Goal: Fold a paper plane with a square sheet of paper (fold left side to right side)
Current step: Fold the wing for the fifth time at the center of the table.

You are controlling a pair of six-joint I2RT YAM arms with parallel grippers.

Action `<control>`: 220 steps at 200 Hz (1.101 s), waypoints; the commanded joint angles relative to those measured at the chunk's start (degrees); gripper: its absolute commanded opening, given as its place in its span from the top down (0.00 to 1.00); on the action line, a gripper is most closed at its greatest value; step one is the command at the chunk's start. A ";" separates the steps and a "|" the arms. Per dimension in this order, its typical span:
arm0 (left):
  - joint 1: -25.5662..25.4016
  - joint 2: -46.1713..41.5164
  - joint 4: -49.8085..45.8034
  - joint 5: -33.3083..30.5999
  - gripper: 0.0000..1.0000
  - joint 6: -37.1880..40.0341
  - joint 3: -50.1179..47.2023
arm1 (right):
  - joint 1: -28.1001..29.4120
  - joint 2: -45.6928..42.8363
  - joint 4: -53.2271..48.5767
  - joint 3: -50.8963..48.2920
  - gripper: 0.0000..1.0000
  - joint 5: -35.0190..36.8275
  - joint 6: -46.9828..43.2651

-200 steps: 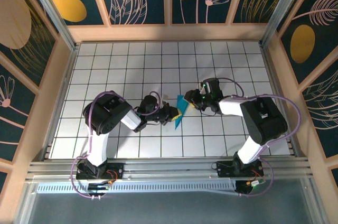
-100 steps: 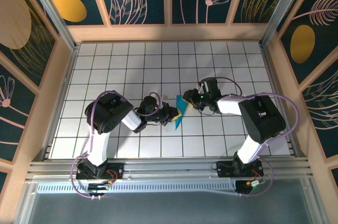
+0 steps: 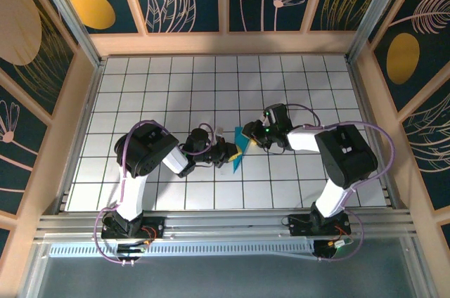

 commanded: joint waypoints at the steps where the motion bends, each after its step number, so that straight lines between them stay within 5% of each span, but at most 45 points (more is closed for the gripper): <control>1: 0.47 1.25 2.92 0.63 1.00 -1.08 -0.65 | 0.81 1.42 -1.38 1.67 0.58 1.23 -0.28; 48: 0.47 1.90 3.79 0.80 1.00 -1.79 -0.72 | 1.18 2.94 -2.81 2.38 0.60 1.33 -0.68; 220: 3.07 -8.24 -7.38 -2.87 0.59 4.16 -3.44 | 1.51 5.15 -7.74 4.82 0.61 2.72 -2.93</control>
